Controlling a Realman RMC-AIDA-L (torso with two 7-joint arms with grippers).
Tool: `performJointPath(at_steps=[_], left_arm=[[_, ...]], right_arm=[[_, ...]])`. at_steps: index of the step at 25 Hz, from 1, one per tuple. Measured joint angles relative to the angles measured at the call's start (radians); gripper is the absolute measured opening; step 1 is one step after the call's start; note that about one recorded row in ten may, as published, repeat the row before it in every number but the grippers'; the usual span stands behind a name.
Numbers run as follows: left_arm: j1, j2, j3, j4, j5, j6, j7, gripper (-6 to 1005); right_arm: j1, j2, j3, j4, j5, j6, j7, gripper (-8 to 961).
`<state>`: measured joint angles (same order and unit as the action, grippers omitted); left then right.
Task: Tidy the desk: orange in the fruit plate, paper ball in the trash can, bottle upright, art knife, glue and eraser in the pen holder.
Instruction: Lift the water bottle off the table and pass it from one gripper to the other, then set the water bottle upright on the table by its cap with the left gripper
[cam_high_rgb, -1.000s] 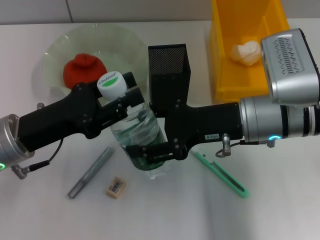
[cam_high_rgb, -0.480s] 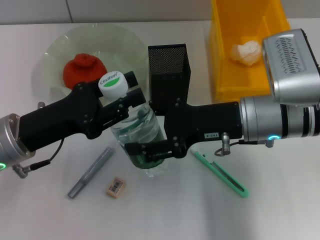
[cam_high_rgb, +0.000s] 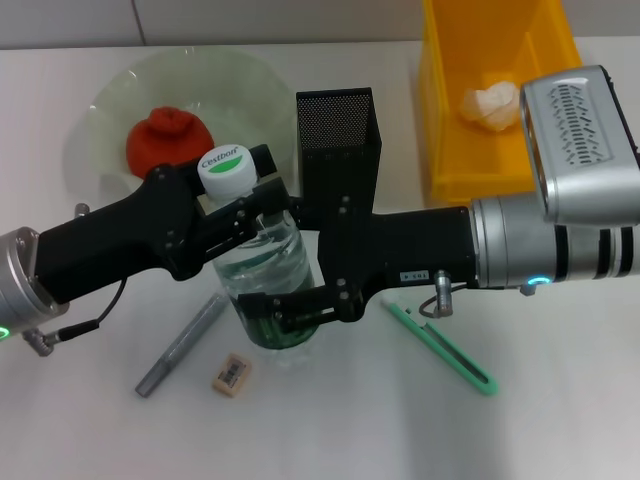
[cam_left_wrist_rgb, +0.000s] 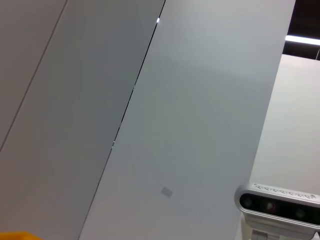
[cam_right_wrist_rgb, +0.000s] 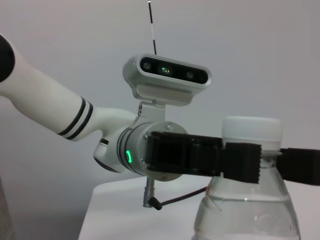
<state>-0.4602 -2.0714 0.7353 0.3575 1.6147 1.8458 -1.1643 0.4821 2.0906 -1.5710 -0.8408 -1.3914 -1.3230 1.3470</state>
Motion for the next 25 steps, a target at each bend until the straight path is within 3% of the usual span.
performJointPath(at_steps=[7, 16, 22, 25], left_arm=[[0.004, 0.004, -0.002, 0.016, -0.026, 0.002, -0.003, 436], [0.069, 0.01, -0.011, 0.181, -0.04, 0.02, -0.035, 434], [0.092, 0.013, -0.08, 0.222, -0.039, 0.006, -0.031, 432], [0.11, 0.025, -0.126, 0.224, -0.036, -0.029, -0.023, 433]], right_arm=[[0.0, 0.0, 0.0, 0.01, 0.0, 0.021, 0.0, 829], [-0.006, 0.0, 0.01, 0.052, 0.013, 0.031, -0.027, 828], [-0.004, -0.001, 0.011, 0.107, 0.074, 0.051, -0.064, 828], [-0.003, -0.001, 0.011, 0.118, 0.078, 0.056, -0.065, 828]])
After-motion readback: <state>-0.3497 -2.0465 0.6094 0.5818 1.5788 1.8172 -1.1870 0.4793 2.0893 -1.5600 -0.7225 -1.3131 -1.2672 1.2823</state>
